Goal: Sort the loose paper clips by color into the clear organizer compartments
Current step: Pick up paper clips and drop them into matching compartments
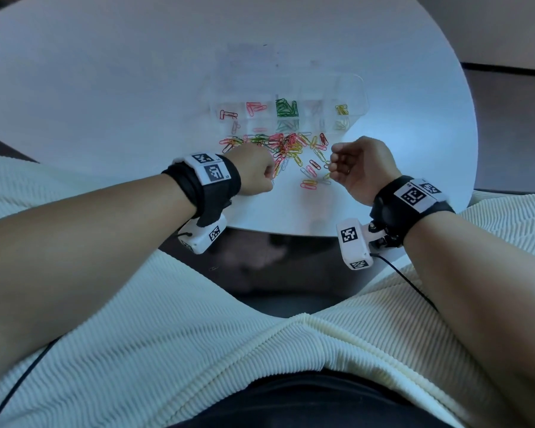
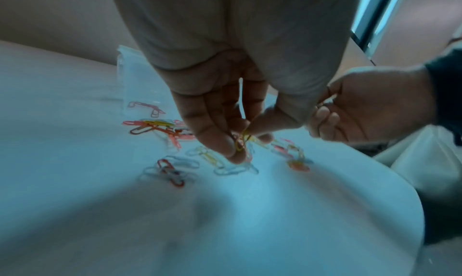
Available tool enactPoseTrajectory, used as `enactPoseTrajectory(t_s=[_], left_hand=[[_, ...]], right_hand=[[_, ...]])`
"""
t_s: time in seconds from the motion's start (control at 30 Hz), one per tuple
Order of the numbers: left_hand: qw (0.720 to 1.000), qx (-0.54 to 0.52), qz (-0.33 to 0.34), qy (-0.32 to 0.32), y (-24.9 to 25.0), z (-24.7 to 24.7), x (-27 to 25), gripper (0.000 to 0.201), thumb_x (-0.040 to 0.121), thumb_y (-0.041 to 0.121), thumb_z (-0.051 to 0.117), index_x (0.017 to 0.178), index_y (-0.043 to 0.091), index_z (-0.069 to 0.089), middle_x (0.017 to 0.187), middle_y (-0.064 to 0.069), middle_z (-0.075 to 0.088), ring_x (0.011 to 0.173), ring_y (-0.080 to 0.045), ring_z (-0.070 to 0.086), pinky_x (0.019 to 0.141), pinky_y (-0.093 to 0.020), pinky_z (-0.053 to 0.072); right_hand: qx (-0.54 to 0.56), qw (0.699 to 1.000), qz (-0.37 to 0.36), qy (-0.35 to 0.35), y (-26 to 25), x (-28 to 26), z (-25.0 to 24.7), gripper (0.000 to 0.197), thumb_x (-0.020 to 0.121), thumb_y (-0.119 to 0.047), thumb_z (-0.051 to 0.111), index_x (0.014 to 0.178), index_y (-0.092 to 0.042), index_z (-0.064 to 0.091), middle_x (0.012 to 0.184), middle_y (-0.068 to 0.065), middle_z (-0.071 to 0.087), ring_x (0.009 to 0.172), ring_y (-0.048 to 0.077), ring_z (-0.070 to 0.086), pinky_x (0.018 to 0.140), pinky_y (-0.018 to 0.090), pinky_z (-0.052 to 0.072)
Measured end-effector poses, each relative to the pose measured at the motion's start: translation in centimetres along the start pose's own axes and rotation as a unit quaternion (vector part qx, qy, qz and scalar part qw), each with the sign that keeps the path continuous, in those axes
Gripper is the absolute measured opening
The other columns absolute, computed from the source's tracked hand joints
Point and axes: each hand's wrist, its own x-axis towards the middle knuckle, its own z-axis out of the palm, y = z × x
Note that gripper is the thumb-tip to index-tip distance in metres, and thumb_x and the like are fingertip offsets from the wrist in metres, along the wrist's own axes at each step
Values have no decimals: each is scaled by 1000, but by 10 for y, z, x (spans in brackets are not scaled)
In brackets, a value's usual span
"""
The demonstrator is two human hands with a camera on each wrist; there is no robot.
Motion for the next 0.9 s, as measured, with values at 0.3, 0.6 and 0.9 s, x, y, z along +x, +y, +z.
enactPoseTrajectory(t_s=[0.3, 0.6, 0.9], left_hand=[[989, -101, -52, 92, -9, -23, 7, 33, 88, 5, 33, 56, 13, 27, 62, 12, 24, 51, -18, 28, 53, -29, 25], [978, -151, -97, 106, -16, -26, 11, 28, 89, 12, 33, 80, 14, 60, 73, 2, 55, 72, -21, 48, 67, -28, 35], [775, -600, -201, 6, -11, -22, 16, 41, 97, 40, 40, 87, 7, 62, 52, -2, 40, 38, -13, 31, 44, -18, 29]], right_hand=[[-227, 968, -41, 95, 5, 5, 5, 39, 96, -41, 48, 67, -14, 53, 44, -6, 31, 39, 13, 25, 42, 21, 22], [-489, 843, -176, 138, 8, 22, 7, 21, 95, -28, 55, 104, -17, 69, 91, -1, 60, 78, 14, 53, 63, 22, 38], [-493, 841, -198, 107, 15, 28, 10, 21, 92, -29, 58, 102, -17, 72, 102, 8, 72, 85, 20, 63, 68, 24, 39]])
